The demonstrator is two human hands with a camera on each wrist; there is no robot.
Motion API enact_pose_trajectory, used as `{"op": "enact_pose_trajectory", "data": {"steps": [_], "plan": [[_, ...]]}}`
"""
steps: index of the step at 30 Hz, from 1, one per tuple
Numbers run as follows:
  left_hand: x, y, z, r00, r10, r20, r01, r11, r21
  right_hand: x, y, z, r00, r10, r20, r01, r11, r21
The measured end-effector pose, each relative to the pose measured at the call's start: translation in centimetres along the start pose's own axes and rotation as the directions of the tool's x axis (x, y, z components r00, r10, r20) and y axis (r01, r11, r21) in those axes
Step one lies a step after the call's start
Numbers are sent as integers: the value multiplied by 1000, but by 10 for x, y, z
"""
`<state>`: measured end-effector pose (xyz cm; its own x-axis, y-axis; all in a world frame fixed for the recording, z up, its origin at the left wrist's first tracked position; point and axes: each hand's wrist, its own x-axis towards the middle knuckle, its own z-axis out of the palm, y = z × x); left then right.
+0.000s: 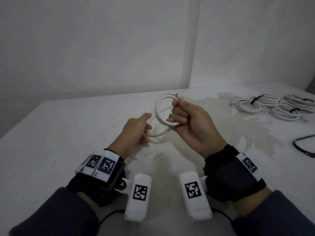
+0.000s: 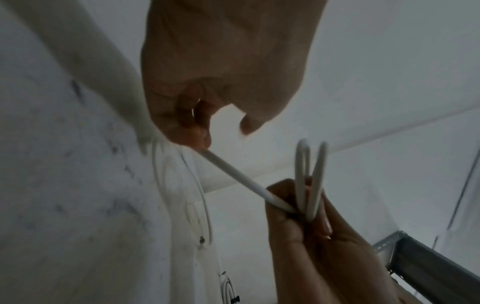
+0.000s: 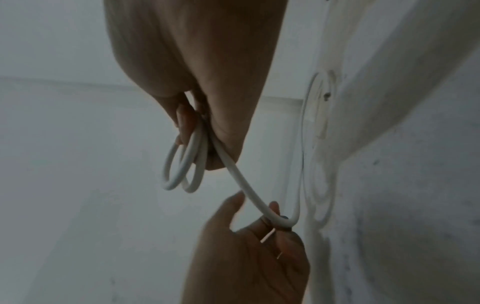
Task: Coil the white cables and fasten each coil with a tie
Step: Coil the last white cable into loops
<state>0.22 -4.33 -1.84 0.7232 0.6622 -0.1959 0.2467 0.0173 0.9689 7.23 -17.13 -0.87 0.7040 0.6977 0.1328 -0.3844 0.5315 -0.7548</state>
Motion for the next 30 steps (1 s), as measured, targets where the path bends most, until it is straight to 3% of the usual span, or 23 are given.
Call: {"op": "enact_pose_trajectory", "data": {"steps": [2, 4, 6, 9, 12, 14, 18, 25, 30], "plan": [[7, -5, 0, 1000, 29, -13, -27, 990, 140, -1, -7, -3, 1000, 15, 10, -16, 995, 98], [11, -10, 1, 996, -63, 63, 64, 998, -18, 0, -7, -3, 1000, 11, -12, -9, 993, 119], [6, -11, 3, 988, -84, 128, 113, 964, -241, 3, -1, -6, 991, -40, -128, 43, 999, 20], [4, -9, 3, 988, 142, 64, -102, 901, -421, 6, 10, -13, 951, -168, -260, 90, 954, -286], [-1, -3, 2, 920, 385, 77, -327, 860, -391, 5, 16, -14, 981, -92, -169, 11, 903, -429], [-5, 0, 1, 889, 445, 113, -377, 848, -372, 4, 16, -12, 998, -12, -56, -16, 881, -473], [-8, 2, -2, 878, 416, 236, -332, 885, -327, 1, 10, -12, 995, 33, 91, 30, 787, -617], [-11, 8, -7, 869, 344, 357, -320, 939, -125, -3, 12, -7, 988, -20, 153, 140, 539, -831], [-19, 18, -7, 839, 341, 425, -338, 937, -86, -11, 6, 1, 984, -79, 156, 173, 590, -789]]}}
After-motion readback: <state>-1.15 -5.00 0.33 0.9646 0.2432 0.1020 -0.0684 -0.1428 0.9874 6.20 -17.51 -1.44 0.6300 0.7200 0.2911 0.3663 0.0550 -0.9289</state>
